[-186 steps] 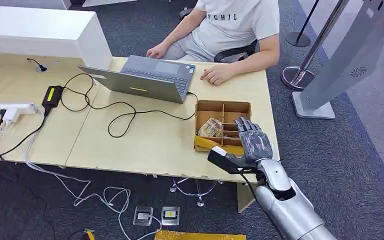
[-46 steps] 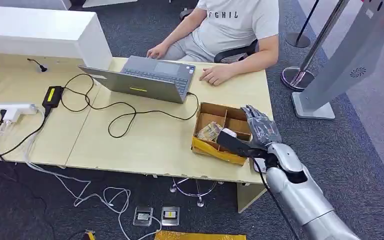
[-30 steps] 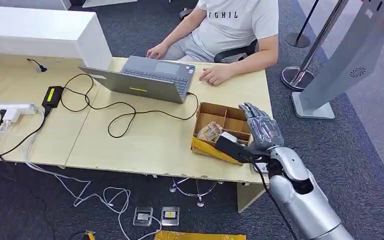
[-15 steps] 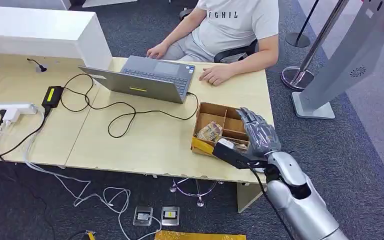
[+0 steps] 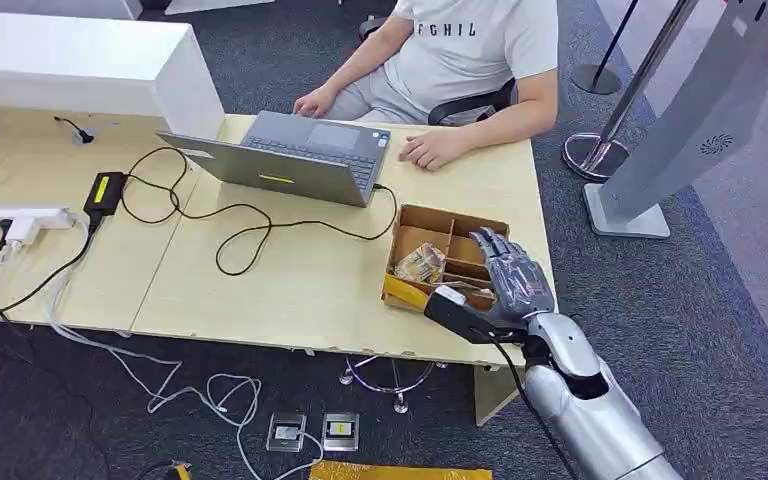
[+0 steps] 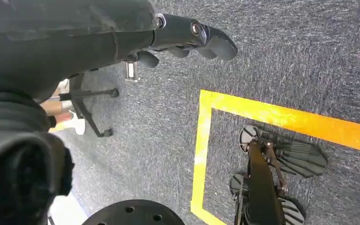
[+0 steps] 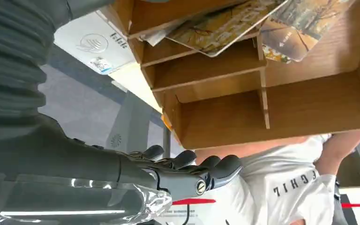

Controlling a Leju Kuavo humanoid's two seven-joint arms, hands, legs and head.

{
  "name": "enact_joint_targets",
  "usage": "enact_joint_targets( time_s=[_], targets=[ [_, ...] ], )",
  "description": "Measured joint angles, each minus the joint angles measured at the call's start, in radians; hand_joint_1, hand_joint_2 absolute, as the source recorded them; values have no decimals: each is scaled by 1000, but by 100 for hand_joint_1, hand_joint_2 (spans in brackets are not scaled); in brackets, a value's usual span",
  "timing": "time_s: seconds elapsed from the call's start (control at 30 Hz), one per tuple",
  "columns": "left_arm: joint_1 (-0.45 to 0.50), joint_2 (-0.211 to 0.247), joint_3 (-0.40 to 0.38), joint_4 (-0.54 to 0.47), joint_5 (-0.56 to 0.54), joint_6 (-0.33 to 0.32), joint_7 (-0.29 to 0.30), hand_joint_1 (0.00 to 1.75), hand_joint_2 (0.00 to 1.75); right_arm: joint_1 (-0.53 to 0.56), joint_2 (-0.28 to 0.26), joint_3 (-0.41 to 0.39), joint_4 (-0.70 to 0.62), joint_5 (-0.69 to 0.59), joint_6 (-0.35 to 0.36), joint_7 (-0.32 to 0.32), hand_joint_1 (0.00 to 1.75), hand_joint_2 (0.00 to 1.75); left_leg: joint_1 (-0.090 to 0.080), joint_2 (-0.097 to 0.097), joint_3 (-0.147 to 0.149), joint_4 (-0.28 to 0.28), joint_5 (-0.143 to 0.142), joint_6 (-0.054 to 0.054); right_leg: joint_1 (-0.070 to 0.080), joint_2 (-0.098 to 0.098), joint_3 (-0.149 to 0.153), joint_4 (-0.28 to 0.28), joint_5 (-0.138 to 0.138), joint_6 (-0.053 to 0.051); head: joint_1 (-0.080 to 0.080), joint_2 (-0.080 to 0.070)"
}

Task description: Pass the card to the sensor for recognition and then transmit it.

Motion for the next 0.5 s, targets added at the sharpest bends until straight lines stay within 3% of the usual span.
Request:
enact_joint_targets(
  time_s=[0.43,0.47,0.5],
  targets=[
    [-1,0,-1,0,-7,-4,0,0,0,-2,30,16,64,3,-32,0,0,175,0,0,0,0,0,0,0,0,0,0,0,0,0,0],
    [-1,0,-1,0,-7,-4,0,0,0,-2,32,17,68,3,-33,0,19,175,0,0,0,0,0,0,0,0,0,0,0,0,0,0],
    [-1,0,-1,0,-8,-4,0,0,0,-4,33,17,72,3,-33,0,56,175,0,0,0,0,0,0,0,0,0,0,0,0,0,0]
  ],
)
